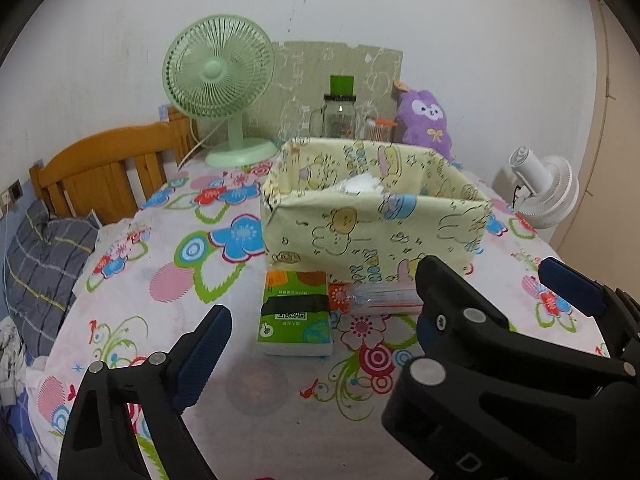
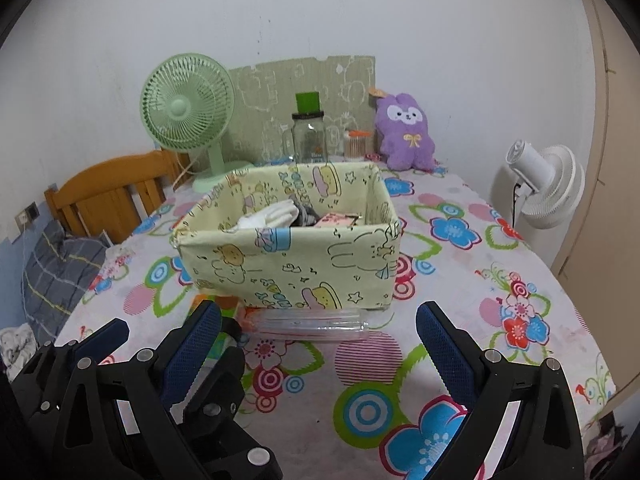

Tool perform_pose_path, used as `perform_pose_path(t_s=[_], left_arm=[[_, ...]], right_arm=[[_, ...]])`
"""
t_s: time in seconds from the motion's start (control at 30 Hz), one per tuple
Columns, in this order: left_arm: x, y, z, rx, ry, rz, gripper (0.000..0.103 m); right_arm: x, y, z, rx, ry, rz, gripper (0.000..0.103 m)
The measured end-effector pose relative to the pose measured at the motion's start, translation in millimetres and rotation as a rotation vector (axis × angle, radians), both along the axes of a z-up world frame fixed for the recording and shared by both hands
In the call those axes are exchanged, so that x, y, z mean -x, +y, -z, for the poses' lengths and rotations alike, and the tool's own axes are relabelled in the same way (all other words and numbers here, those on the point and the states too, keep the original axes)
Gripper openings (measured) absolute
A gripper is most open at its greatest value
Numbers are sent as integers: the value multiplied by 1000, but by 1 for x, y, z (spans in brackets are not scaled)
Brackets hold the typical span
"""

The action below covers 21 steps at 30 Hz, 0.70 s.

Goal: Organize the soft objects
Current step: 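Move both tools down toward the green tissue pack in front of the box, then grasp the green tissue pack with the left tool while the right tool grasps the clear plastic bag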

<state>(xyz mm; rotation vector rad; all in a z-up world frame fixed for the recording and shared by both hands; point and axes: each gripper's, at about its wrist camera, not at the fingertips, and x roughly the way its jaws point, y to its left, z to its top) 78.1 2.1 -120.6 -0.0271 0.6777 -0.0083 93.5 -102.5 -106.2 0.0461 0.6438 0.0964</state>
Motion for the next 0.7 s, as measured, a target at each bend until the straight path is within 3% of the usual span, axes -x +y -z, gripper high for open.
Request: perform_pose_path(t_s=[0.2, 0.53, 0.7], left_arm=[[-17, 4, 15, -17, 75, -35, 83], [-36, 10, 35, -31, 141, -26, 74], [-47, 14, 44, -4, 192, -11, 62]], right_arm=[[-15, 1, 16, 2, 52, 6, 99], [-36, 6, 38, 7, 131, 8, 100], [-46, 9, 47, -2, 166, 5, 100]])
